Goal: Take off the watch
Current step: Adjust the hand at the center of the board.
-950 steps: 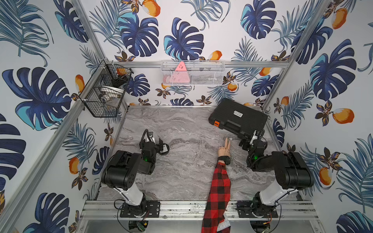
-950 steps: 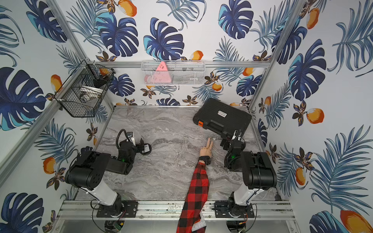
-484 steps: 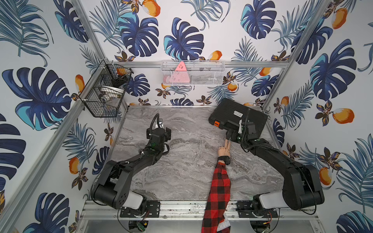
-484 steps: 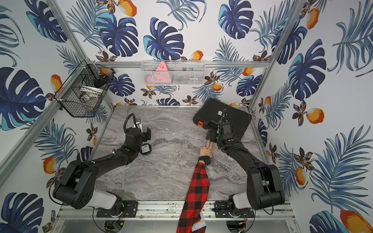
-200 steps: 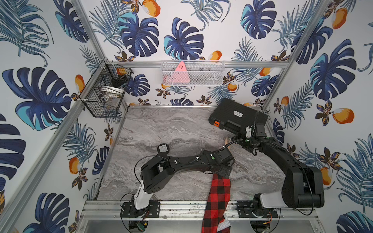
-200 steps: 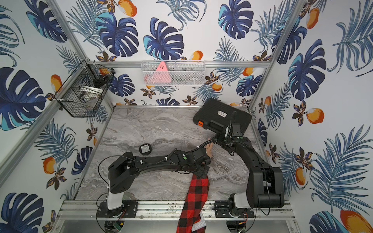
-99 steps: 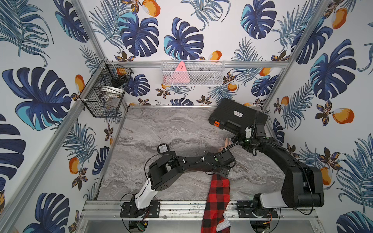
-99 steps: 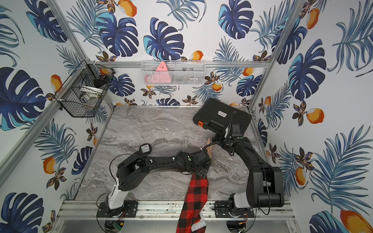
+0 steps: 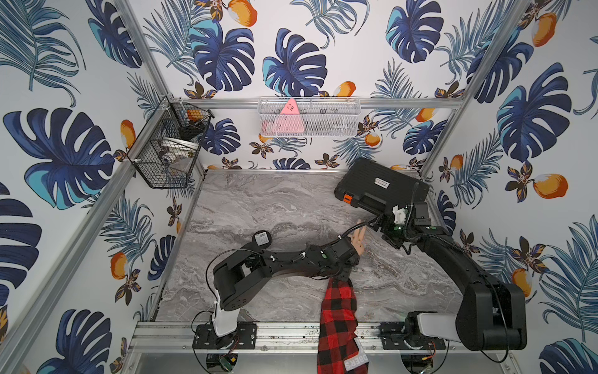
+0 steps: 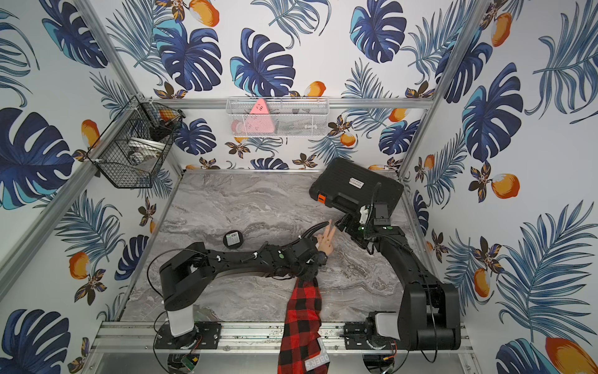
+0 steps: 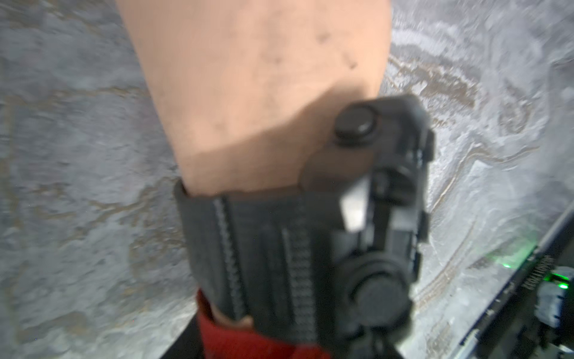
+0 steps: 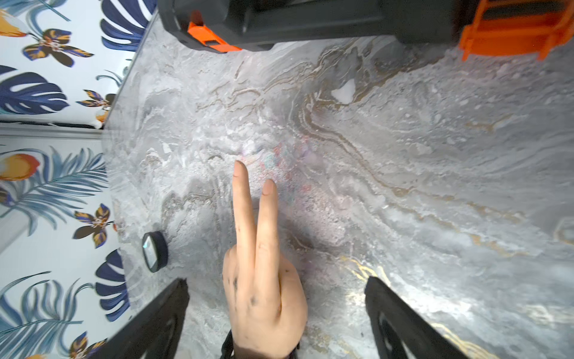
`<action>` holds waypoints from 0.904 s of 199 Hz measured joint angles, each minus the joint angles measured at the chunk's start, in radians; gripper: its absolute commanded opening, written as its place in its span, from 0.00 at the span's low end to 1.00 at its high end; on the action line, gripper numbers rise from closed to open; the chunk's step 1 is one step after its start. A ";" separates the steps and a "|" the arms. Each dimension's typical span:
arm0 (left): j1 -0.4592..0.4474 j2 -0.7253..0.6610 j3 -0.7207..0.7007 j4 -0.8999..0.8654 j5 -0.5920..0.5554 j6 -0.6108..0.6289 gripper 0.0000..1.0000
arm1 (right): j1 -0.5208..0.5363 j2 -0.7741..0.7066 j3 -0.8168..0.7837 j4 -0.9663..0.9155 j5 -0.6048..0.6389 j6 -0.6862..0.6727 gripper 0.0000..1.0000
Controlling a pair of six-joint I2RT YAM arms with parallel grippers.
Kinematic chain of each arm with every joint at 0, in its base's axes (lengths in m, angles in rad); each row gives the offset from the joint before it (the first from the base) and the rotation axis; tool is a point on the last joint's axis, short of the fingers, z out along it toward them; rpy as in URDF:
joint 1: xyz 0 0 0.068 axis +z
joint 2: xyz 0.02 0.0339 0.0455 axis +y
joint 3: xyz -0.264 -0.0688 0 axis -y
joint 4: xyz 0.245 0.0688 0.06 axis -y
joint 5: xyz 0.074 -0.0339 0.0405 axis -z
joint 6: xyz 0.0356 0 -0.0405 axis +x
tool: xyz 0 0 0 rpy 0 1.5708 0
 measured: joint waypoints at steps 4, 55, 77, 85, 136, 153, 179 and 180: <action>0.006 -0.009 -0.009 0.011 0.010 -0.002 0.34 | 0.000 -0.009 -0.006 0.005 -0.011 0.003 0.92; 0.110 -0.113 -0.133 0.145 0.129 -0.040 0.32 | 0.013 -0.066 -0.156 0.196 -0.239 0.132 0.91; 0.133 -0.148 -0.166 0.190 0.175 -0.062 0.31 | 0.067 -0.079 -0.204 0.297 -0.301 0.198 0.91; 0.138 -0.152 -0.171 0.203 0.193 -0.074 0.31 | 0.097 -0.079 -0.209 0.331 -0.311 0.213 0.91; 0.148 -0.173 -0.191 0.251 0.250 -0.088 0.30 | 0.237 -0.014 -0.196 0.449 -0.288 0.260 0.84; 0.148 -0.180 -0.199 0.259 0.264 -0.099 0.29 | 0.241 -0.005 -0.200 0.471 -0.259 0.275 0.82; 0.148 -0.189 -0.210 0.280 0.279 -0.102 0.29 | 0.241 0.015 -0.203 0.502 -0.230 0.290 0.75; 0.148 -0.190 -0.210 0.280 0.279 -0.102 0.29 | 0.241 0.016 -0.203 0.503 -0.227 0.291 0.75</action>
